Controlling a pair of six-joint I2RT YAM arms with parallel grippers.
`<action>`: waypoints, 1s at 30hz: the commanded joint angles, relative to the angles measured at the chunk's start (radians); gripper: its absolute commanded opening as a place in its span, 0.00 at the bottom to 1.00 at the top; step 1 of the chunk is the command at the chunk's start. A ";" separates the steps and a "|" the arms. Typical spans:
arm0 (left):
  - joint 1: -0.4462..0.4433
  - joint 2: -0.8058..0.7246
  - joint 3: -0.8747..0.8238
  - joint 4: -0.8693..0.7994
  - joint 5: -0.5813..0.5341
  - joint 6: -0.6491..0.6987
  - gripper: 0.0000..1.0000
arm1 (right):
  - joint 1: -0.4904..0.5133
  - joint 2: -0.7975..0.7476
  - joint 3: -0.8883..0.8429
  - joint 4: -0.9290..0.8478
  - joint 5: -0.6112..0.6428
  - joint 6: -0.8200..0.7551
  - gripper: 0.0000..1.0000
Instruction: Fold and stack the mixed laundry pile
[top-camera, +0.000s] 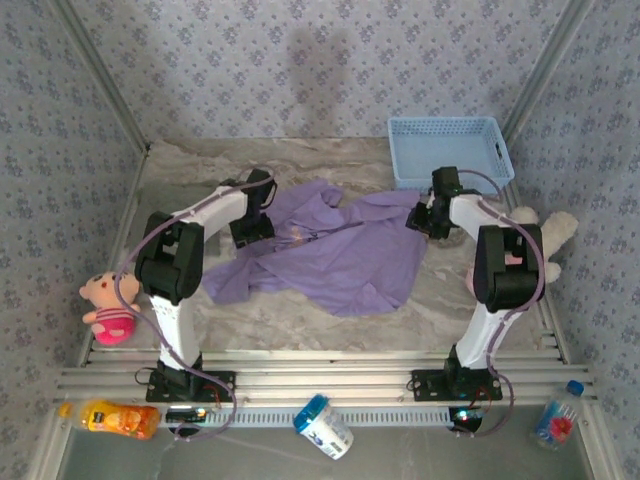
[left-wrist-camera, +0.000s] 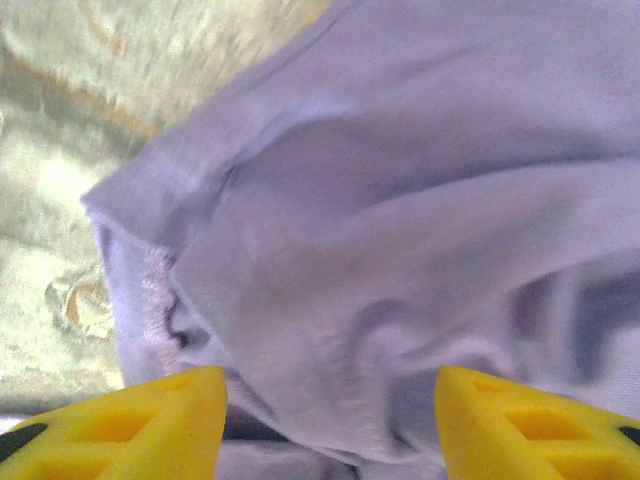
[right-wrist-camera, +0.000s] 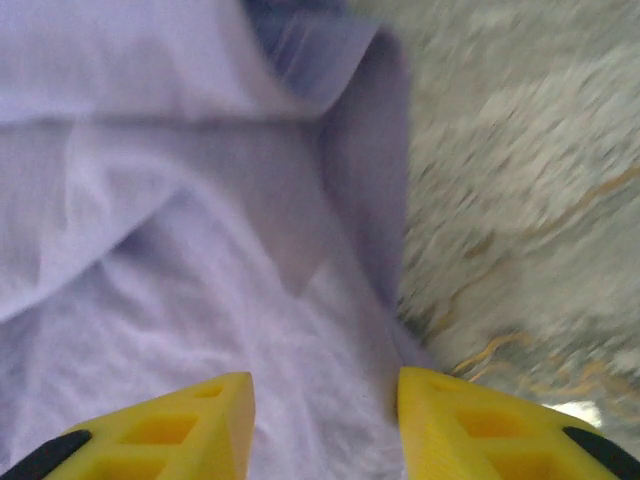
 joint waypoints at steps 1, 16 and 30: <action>-0.006 -0.060 0.105 0.011 0.023 0.061 0.54 | 0.078 -0.010 -0.069 0.068 -0.036 0.066 0.41; -0.060 0.395 0.613 0.050 0.227 0.013 0.33 | 0.098 -0.067 -0.122 -0.230 0.384 0.081 0.40; 0.031 0.664 0.921 -0.207 0.035 -0.105 0.15 | -0.022 -0.025 -0.087 -0.212 0.306 0.036 0.37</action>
